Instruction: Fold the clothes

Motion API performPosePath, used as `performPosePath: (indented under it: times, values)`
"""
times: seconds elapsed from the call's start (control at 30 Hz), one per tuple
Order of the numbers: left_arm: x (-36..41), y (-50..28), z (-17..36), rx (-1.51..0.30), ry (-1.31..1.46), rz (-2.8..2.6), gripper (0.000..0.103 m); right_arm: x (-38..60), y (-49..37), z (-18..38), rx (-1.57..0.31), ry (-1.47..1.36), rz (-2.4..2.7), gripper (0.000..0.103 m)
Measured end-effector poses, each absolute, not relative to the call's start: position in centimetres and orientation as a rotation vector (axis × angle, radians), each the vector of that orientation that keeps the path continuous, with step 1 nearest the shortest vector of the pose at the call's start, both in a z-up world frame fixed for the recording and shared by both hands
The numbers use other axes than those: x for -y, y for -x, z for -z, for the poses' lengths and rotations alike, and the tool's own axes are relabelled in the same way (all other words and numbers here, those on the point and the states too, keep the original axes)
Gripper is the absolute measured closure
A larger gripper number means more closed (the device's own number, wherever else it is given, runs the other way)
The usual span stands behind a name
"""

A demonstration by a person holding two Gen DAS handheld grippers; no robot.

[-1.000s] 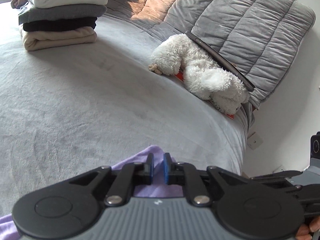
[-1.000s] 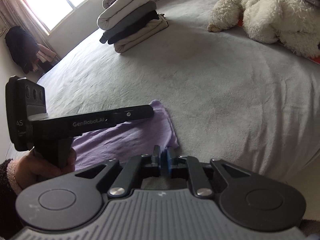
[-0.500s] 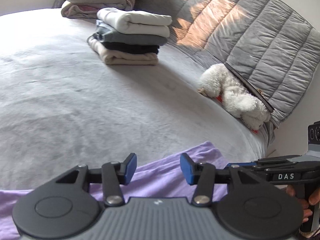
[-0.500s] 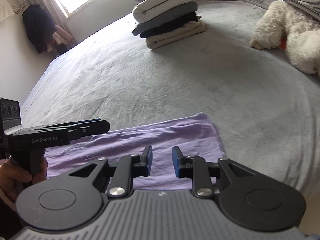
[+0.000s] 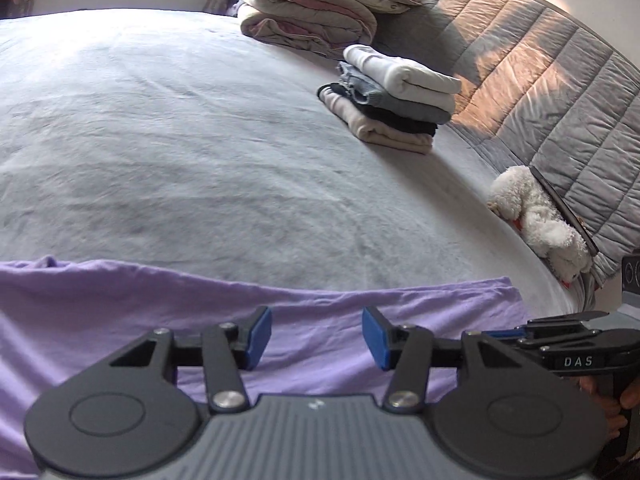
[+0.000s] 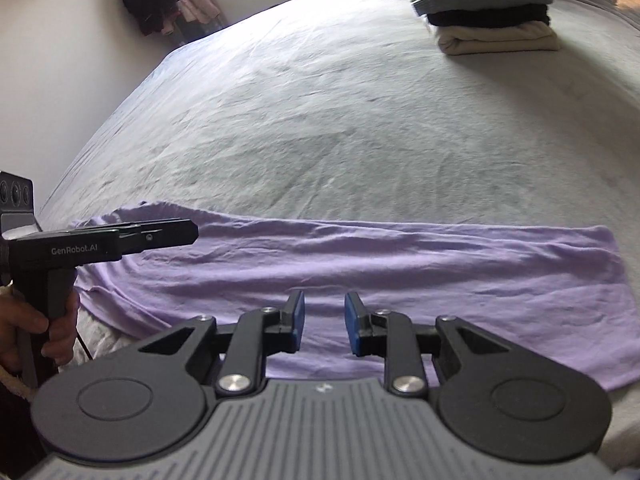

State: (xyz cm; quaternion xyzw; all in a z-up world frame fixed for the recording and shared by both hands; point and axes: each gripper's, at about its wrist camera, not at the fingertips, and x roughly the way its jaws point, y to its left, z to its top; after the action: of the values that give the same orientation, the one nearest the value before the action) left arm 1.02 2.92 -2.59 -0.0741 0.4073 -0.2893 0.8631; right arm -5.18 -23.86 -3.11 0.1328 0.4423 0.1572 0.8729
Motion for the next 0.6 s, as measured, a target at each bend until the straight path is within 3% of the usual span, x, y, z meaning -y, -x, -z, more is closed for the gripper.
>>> performPosePath:
  times: [0.6]
  values:
    - [-18.2, 5.2, 4.4, -0.858, 0.283, 0.343, 0.052, 12.0, 5.5, 4.3, -0.992, -0.162, -0.59, 0.074]
